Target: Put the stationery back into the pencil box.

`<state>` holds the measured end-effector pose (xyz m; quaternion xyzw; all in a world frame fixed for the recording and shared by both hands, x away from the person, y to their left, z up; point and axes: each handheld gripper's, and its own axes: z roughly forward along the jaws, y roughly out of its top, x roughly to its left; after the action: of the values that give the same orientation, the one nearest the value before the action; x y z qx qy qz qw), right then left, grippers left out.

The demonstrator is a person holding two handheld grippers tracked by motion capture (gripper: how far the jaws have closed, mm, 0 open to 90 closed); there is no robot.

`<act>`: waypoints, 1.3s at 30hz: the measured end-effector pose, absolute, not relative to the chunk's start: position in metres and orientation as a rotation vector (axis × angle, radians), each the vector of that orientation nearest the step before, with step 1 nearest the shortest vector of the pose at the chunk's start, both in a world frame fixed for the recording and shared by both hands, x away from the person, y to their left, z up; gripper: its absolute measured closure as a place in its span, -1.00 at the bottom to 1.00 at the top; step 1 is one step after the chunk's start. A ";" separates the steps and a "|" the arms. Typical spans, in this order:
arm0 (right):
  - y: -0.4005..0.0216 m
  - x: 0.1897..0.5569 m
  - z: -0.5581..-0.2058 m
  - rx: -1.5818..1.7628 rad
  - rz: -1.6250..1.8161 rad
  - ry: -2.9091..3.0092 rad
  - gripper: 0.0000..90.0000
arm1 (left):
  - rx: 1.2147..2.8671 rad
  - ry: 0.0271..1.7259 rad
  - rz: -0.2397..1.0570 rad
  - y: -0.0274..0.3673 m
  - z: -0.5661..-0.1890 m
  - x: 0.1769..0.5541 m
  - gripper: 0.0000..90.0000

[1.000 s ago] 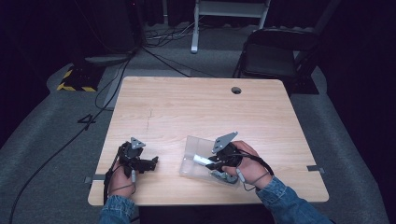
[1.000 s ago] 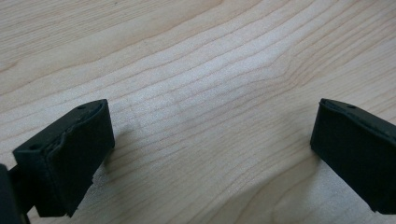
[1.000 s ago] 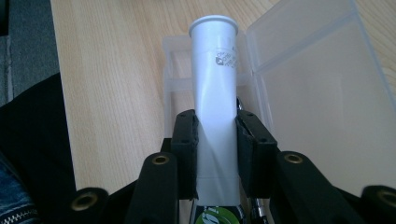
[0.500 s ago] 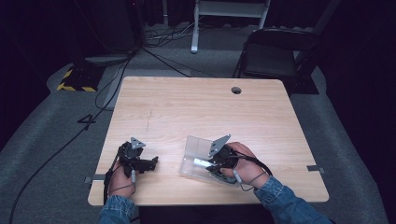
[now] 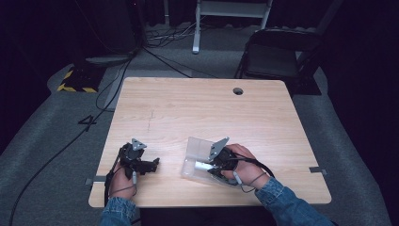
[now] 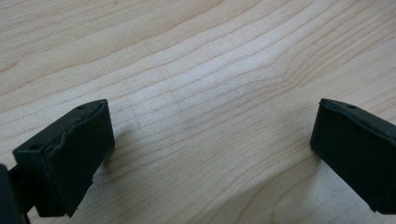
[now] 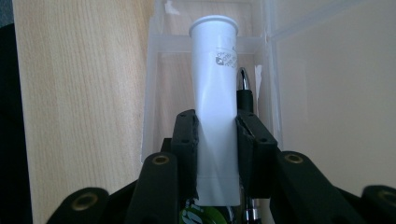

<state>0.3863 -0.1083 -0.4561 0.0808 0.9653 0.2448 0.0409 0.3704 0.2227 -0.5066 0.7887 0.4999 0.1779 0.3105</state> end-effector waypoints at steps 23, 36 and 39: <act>-0.109 0.387 -0.462 0.212 0.819 2.875 0.58 | 2.083 1.322 0.470 0.223 -0.507 0.370 -1.00; -0.112 0.384 -0.464 0.208 0.806 2.948 0.58 | 2.083 1.322 0.470 0.223 -0.507 0.370 -1.00; -0.113 0.384 -0.464 0.198 0.798 2.959 0.58 | 2.083 1.322 0.470 0.223 -0.506 0.370 -1.00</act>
<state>0.3837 -0.1127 -0.4643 0.0644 0.9629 0.2597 0.0355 0.3702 0.2227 -0.5065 0.7886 0.5003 0.1778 0.3100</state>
